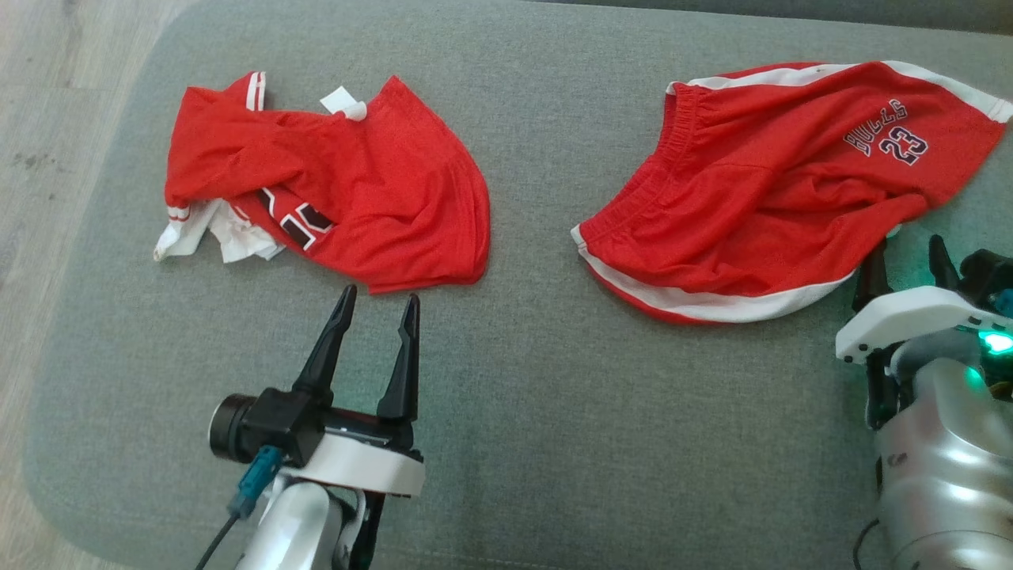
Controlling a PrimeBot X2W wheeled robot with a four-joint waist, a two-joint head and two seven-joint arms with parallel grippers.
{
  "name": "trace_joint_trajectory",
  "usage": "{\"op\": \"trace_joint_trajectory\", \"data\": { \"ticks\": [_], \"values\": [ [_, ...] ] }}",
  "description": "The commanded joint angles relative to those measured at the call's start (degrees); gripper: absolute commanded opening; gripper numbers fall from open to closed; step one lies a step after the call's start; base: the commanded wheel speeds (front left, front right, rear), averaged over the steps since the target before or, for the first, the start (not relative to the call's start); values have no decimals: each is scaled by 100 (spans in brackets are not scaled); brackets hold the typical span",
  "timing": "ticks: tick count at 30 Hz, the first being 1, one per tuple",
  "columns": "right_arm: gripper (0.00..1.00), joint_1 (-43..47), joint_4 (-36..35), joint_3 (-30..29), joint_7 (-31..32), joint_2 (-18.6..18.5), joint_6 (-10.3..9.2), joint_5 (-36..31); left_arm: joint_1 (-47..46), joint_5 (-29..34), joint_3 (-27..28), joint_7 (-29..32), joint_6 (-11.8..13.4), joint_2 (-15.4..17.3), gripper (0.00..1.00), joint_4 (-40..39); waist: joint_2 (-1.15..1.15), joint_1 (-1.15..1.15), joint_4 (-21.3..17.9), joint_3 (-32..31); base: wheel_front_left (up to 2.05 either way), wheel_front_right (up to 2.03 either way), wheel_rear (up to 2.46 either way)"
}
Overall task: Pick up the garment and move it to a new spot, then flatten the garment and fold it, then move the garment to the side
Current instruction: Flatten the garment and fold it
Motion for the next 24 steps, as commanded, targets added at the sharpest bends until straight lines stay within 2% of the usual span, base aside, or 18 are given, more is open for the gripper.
{"op": "trace_joint_trajectory", "data": {
  "ticks": [1, 14, 15, 16, 17, 24],
  "values": [
    [100, -147, -178, 175, -60, -12, 39, 42, -124, -10, 176, -55, -11, 0, 100, -150, 0, 0, 1, 2, 0, 0, 0],
    [100, -318, 94, 260, -59, -12, 39, -142, -200, -21, 135, -55, -13, 0, 100, -136, 0, 0, 61, 155, 0, 0, 0],
    [76, -341, 128, 239, -56, -12, 39, -175, -210, -23, 133, -55, -13, 0, 100, -133, 0, 0, 70, 166, 0, 0, 0],
    [24, -361, 160, 218, -51, -12, 39, -212, -219, -25, 134, -55, -12, 0, 100, -130, 0, 0, 78, 176, 0, 0, 0],
    [0, -378, 188, 202, -51, -11, 39, -246, -228, -26, 136, -55, -11, 0, 100, -125, 0, 0, 86, 184, 0, 0, 0],
    [0, -385, 363, 164, -56, -11, 39, -341, -207, -3, 205, -55, 7, -1, 100, -85, 0, 0, -6, 100, 0, 0, 0]
  ]
}}
